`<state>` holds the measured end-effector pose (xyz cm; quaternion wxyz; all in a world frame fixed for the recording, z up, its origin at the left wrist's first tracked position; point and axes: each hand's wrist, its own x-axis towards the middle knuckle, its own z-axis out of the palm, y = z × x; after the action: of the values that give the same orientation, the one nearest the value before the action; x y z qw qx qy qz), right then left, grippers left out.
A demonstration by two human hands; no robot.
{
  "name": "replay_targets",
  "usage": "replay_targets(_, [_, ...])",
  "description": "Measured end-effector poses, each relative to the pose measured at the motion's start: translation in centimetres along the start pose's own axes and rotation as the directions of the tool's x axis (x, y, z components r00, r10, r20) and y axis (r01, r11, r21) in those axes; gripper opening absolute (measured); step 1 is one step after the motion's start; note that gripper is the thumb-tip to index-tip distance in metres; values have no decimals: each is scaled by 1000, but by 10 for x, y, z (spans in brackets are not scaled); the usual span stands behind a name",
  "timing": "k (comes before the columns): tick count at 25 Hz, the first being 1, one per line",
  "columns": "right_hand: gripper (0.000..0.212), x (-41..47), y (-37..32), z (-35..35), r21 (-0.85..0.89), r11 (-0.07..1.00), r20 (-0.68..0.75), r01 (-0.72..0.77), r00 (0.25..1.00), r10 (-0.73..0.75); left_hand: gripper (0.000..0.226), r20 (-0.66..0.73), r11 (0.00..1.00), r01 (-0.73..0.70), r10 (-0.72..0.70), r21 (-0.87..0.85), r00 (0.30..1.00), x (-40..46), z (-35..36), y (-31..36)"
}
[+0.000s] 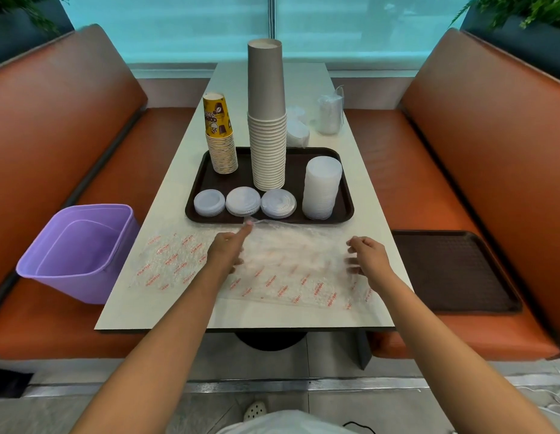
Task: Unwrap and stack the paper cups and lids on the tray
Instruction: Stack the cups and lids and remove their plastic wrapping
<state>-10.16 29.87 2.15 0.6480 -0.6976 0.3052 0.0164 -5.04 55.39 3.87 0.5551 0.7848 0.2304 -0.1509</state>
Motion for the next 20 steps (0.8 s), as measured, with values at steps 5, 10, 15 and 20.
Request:
replay_targets(5, [32,2,2,5,-262,959,-198,110,966,-165,44,-195,675,-408,632,614,750,-3,16,-15])
replay_targets(10, [24,-7,-10,29,-595,530,101,604,710,-697,26,246,144,-833,916,534,316,-9,50,-11])
replay_targets(15, [47,-5,34,60,-791,269,476,549,829,-293,61,540,150,-652,442,743,717,9,57,-38])
replay_targets(20, [81,3,59,52,-869,216,391,444,886,-248,97,381,289,-471,317,834,869,32,36,-55])
